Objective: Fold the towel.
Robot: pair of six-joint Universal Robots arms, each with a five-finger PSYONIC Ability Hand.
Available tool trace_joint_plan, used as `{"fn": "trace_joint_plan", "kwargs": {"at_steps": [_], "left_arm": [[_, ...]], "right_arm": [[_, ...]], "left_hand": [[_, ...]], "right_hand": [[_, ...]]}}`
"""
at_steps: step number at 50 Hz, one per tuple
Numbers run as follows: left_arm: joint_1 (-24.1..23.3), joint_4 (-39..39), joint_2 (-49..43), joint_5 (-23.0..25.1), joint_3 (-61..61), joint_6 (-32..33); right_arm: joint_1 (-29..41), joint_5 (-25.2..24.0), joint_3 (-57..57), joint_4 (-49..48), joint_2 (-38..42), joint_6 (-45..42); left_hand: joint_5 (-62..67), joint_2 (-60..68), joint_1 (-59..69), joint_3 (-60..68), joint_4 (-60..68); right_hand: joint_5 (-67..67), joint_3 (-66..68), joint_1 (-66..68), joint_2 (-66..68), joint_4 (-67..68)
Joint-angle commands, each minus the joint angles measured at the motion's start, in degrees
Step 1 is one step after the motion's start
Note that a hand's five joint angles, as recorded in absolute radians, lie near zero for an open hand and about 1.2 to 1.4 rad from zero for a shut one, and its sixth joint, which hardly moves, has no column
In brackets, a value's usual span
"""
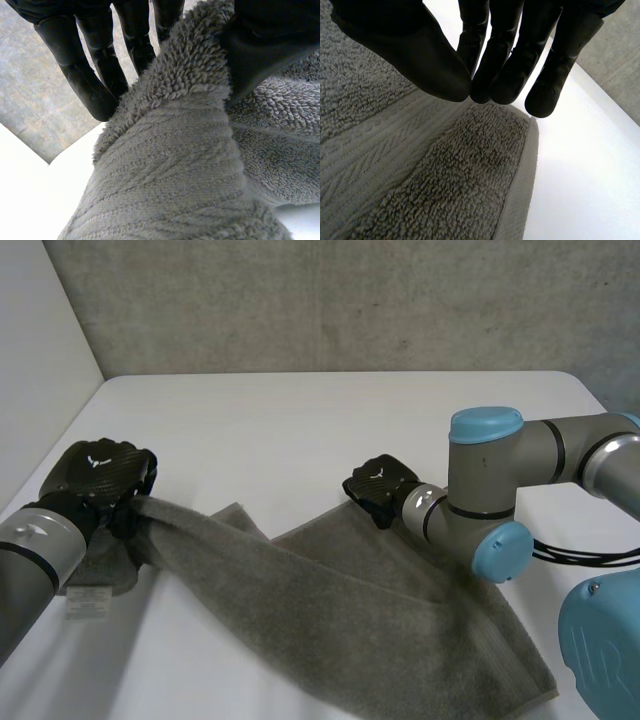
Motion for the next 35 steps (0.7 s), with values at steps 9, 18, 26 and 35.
{"fn": "trace_joint_plan", "kwargs": {"at_steps": [9,18,26,35], "left_arm": [[0.0,-0.1,0.1,0.0,0.0,0.0],[-0.2,-0.6,0.2,0.8,0.2,-0.4],[-0.1,-0.7,0.7,2.2,0.3,-0.4],[-0.2,-0.7,0.7,2.2,0.0,-0.4]], "right_arm": [[0.2,-0.7,0.9,0.0,-5.5,1.1],[0.1,-0.8,-0.1,7.2,-5.5,6.2],[0.1,-1.7,-5.2,11.3,-0.5,12.6],[0.0,-3.4,-7.3,12.3,3.1,15.1]], "left_hand": [[-13.9,-5.5,-1.6,-8.5,-6.8],[-13.9,-5.5,-1.6,-8.5,-6.8],[-13.9,-5.5,-1.6,-8.5,-6.8],[-13.9,-5.5,-1.6,-8.5,-6.8]], "right_hand": [[3.0,3.2,3.6,3.7,3.5],[-67.0,-66.8,-66.4,-66.3,-66.5],[-67.0,-66.8,-66.4,-66.3,-66.5],[-66.6,-66.4,-66.0,-65.9,-66.1]]}}
